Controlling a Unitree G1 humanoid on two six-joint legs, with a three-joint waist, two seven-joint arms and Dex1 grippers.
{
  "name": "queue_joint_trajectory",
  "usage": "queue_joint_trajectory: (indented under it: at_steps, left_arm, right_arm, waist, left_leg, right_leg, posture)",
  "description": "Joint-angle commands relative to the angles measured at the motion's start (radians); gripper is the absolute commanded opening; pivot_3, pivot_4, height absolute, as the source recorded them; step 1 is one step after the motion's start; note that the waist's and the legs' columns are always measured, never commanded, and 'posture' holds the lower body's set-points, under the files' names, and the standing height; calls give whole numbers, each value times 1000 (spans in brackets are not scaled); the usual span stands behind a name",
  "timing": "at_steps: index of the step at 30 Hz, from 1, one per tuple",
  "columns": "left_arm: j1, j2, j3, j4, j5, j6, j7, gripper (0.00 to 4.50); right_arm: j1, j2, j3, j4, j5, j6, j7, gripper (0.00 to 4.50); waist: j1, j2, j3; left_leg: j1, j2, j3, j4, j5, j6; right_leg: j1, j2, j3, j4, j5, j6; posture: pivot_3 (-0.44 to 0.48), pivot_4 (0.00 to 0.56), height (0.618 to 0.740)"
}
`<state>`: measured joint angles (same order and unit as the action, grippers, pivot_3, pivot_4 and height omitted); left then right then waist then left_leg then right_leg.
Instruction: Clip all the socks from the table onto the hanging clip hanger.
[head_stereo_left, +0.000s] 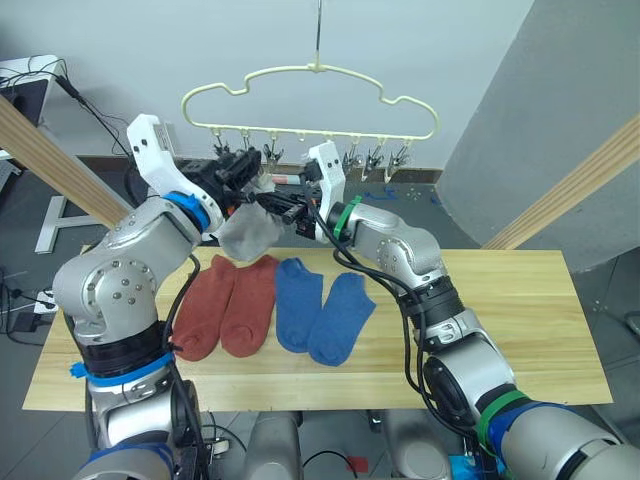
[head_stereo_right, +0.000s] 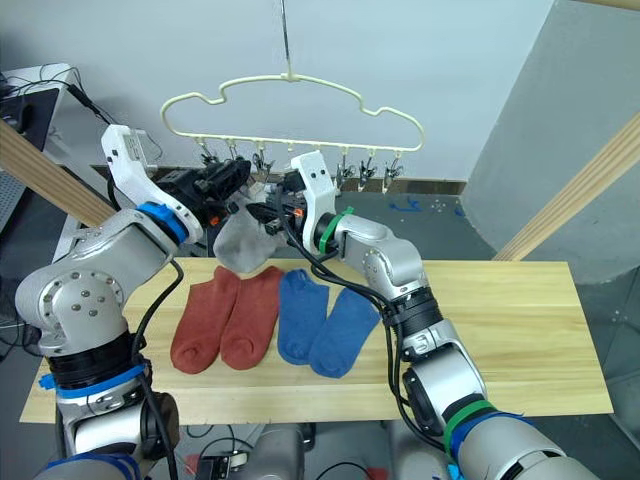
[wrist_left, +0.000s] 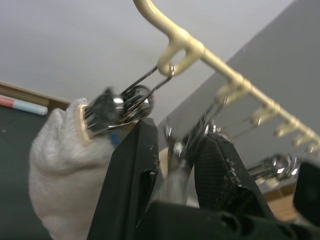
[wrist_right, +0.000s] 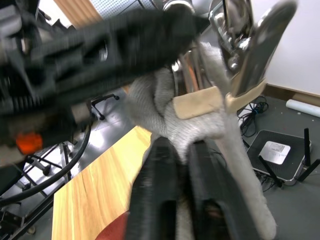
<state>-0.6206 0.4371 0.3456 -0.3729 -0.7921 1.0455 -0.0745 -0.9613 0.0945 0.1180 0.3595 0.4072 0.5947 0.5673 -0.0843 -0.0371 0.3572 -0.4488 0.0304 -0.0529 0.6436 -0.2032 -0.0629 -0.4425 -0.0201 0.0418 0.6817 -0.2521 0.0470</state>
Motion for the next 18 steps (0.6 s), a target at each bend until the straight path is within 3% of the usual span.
queue_joint_trajectory:
  at_steps: [1,5,9,18]
  left_arm:
    - [17,52,-33,-87,7,-21,-52,1531]
    - [63,118,-56,-151,32,-41,-90,1531]
    - [153,199,-97,-244,95,-98,-143,1531]
    - [322,213,-55,-337,153,-176,-167,1531]
  right_arm:
    - [8,3,4,-68,8,16,15,1730]
    - [40,-24,21,-132,3,58,15,3201]
    - [121,-103,69,-288,9,146,34,3201]
    - [251,-285,95,-603,70,338,69,3201]
  waist:
    - [1,0,0]
    - [2,0,0]
    - [4,0,0]
    - [10,0,0]
  left_leg:
    - [0,0,0,0,0,0]
    - [0,0,0,0,0,0]
    - [0,0,0,-1,0,0]
    - [0,0,-1,0,0,0]
  right_leg:
    - [0,0,0,0,0,0]
    - [0,0,0,0,0,0]
    - [0,0,0,-1,0,0]
    - [0,1,0,0,0,0]
  posture:
    - [-82,323,740]
    - [-77,327,740]
    - [-64,331,740]
    - [-69,342,740]
